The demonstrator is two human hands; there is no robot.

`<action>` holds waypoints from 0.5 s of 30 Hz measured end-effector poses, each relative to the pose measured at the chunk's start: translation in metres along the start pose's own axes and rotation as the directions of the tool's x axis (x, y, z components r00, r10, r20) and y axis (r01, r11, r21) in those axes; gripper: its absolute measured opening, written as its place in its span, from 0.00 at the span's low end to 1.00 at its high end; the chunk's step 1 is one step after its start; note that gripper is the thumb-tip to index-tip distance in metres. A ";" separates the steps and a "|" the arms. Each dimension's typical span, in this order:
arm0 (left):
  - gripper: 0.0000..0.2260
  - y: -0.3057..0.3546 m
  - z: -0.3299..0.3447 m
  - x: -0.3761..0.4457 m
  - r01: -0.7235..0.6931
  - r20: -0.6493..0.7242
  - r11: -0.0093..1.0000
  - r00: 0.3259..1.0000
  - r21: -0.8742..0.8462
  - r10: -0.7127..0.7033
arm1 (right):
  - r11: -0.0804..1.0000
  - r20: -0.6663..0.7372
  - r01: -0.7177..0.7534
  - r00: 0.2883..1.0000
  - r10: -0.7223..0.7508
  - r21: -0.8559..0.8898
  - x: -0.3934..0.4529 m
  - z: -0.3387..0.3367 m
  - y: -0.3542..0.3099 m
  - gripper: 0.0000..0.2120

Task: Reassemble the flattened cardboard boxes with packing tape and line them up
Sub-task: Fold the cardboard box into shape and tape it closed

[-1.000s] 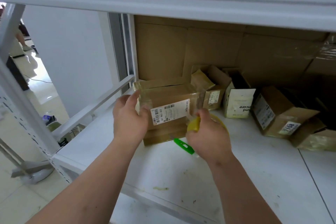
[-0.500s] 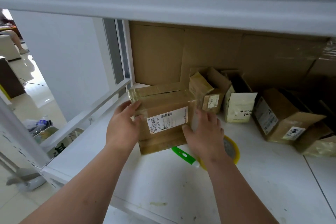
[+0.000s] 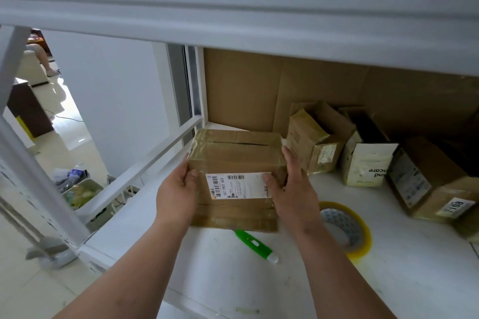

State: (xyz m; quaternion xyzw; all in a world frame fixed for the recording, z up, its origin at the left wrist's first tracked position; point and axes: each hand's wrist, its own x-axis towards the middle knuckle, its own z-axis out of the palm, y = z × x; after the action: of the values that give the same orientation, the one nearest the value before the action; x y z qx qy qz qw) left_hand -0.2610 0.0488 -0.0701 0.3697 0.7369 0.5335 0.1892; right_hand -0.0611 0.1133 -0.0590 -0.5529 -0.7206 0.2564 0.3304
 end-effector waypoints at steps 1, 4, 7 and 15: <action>0.15 0.000 0.002 0.000 0.012 -0.005 1.000 1.000 -0.007 -0.012 | 1.000 -0.005 -0.002 1.000 0.002 0.001 -0.001 0.001 0.000 0.33; 0.15 0.001 0.010 0.000 0.042 -0.033 0.999 0.999 -0.003 -0.042 | 1.000 -0.036 -0.010 0.999 0.010 0.002 -0.003 0.003 0.000 0.33; 0.16 0.001 0.012 -0.001 0.043 -0.028 0.999 0.999 0.002 -0.043 | 1.000 -0.025 -0.002 1.000 0.002 -0.027 -0.005 0.001 0.001 0.32; 0.09 0.002 -0.008 0.007 0.035 0.062 0.999 0.997 0.018 -0.036 | 0.994 0.014 -0.035 0.999 0.037 -0.107 -0.010 -0.006 -0.009 0.28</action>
State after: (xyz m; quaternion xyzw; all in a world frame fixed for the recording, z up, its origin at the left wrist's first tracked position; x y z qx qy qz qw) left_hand -0.2700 0.0490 -0.0645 0.3745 0.7414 0.5121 0.2187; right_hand -0.0601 0.1009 -0.0503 -0.5806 -0.7259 0.2278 0.2899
